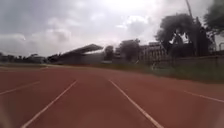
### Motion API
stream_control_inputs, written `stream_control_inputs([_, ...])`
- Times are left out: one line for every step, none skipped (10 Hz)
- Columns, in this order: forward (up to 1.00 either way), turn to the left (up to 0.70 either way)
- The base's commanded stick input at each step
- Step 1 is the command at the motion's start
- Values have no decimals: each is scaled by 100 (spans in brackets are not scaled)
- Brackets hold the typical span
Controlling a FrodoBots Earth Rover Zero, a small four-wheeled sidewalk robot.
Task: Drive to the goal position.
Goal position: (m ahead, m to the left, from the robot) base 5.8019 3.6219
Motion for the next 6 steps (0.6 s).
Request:
stream_control_inputs([45,0])
stream_control_inputs([45,0])
stream_control_inputs([45,0])
stream_control_inputs([45,0])
stream_control_inputs([45,0])
stream_control_inputs([45,0])
